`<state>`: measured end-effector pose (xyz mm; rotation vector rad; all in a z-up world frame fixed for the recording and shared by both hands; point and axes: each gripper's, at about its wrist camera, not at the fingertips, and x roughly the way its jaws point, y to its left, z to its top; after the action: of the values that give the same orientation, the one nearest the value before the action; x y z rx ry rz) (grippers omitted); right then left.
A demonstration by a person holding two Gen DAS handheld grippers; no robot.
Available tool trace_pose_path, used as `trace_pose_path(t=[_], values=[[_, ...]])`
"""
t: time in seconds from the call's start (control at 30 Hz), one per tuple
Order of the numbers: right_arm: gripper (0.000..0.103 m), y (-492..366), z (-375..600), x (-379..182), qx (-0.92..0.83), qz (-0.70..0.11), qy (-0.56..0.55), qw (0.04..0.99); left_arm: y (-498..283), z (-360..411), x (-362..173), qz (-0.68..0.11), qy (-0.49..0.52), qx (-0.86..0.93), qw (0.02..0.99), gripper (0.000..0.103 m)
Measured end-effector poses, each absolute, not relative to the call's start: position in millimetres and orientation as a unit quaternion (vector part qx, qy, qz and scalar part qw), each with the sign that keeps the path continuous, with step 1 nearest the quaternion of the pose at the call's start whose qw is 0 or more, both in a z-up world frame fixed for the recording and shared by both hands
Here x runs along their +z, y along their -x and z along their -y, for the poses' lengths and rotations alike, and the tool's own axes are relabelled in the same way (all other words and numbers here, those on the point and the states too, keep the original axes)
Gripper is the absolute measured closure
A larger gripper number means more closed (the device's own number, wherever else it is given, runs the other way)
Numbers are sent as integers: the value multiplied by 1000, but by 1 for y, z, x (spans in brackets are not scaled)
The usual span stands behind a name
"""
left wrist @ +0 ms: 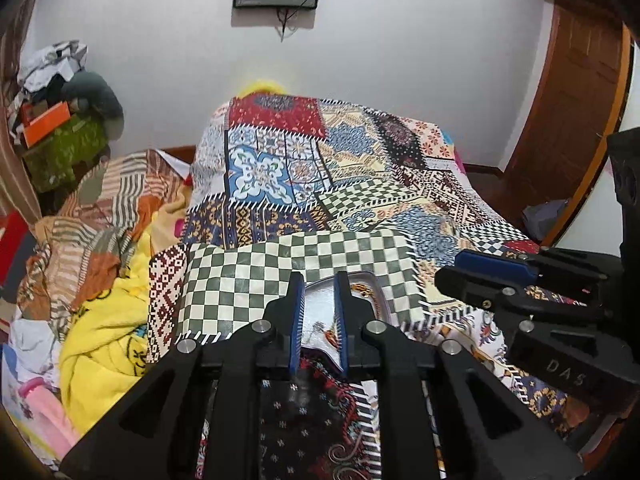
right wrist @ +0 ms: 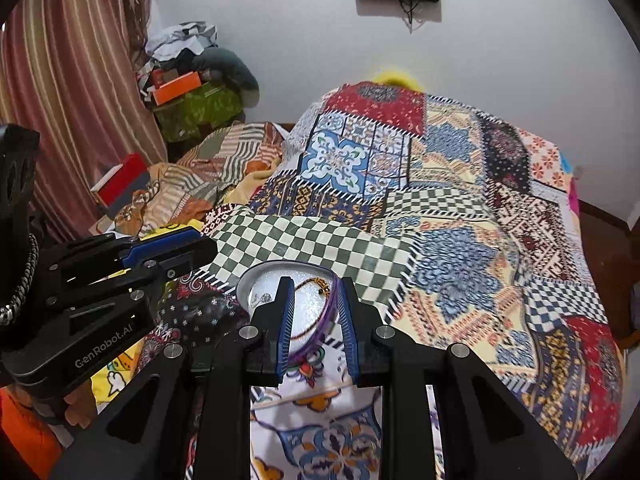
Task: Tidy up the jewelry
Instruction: 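Carry the bracelet into the purple heart tin and open the right gripper, then move the right tool back to the red-and-turquoise beaded string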
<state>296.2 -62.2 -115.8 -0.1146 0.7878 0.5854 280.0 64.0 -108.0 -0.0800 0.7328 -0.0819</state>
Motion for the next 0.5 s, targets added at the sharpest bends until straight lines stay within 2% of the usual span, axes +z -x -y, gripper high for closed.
trace_pose_path(t=[0.13,0.23,0.27,0.4,0.5], values=[[83,-281,75,-104,274,-365,52,888,-264,-53,-96,-343,26,-44,938,64],[83,-267,87,-96,268,-356,44,894,-251,-45,-88,-334,24,-48,941,55],[78,-263,91,-95,267,-355,41,895,-247,-42,-86,-331,25,-50,942,53],[49,-247,105,-91,241,-340,38,908,-232,-30,-79,-323,13,-51,945,49],[44,-236,114,-90,221,-328,49,917,-219,-19,-76,-316,-1,-51,948,41]])
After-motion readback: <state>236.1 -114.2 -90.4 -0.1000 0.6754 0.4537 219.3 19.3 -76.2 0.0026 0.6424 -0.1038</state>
